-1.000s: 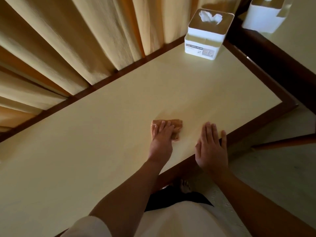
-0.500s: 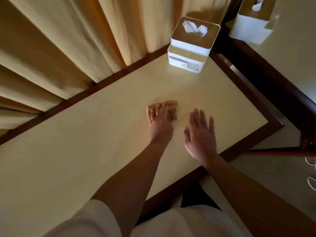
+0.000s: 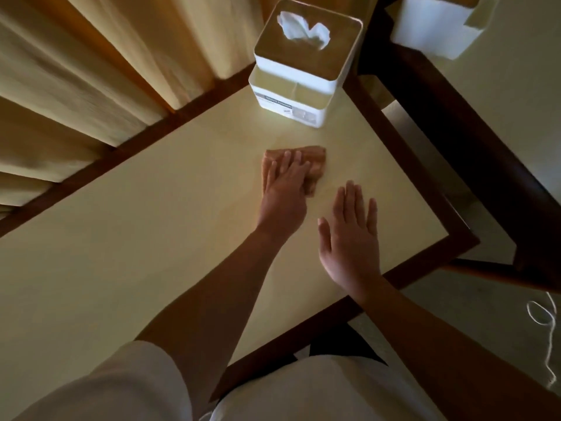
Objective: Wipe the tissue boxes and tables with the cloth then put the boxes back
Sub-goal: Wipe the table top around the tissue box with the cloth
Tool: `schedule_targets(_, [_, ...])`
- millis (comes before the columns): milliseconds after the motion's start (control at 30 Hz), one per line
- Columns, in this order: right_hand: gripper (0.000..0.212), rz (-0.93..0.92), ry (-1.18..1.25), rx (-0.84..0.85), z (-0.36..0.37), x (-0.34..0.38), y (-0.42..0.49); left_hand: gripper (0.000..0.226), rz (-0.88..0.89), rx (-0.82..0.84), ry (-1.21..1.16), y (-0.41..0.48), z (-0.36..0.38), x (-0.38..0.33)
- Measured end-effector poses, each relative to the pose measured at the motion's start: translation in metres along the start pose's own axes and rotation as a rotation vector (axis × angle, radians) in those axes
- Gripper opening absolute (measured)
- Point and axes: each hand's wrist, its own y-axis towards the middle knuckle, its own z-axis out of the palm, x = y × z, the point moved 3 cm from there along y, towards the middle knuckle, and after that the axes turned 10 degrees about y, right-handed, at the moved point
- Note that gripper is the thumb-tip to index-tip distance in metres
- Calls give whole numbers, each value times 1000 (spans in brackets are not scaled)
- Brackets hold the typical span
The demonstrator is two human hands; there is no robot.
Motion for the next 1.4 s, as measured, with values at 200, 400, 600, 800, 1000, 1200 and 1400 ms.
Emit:
schedule_targets(200, [73,120,-85,60,-17,-36,-23,58,327,120,112,1,23,-63])
schedule_targets(400, [84,237,-76,50,-25,-63,-56,63,377,104,119,31,42,-116])
schedule_targets(600, [110,447,-29,5,-28,-66,-76,51,597,211,56,10,54,-142])
schedule_targets(800, [116,411,16,20,-31,-75,-83,57,610,176,64,-16,55,-129])
schedule_targets(1000, [113,282,17,79,-33,-69,-88,53,489,155,55,-60,38,-94])
schedule_targets(1200, [113,59,37,146,-19,-23,-98,61,321,174,118,-104,19,-34])
schedule_targets(1400, [110,-189,67,182,1,25,-114,68,112,177,94,-152,-4,24])
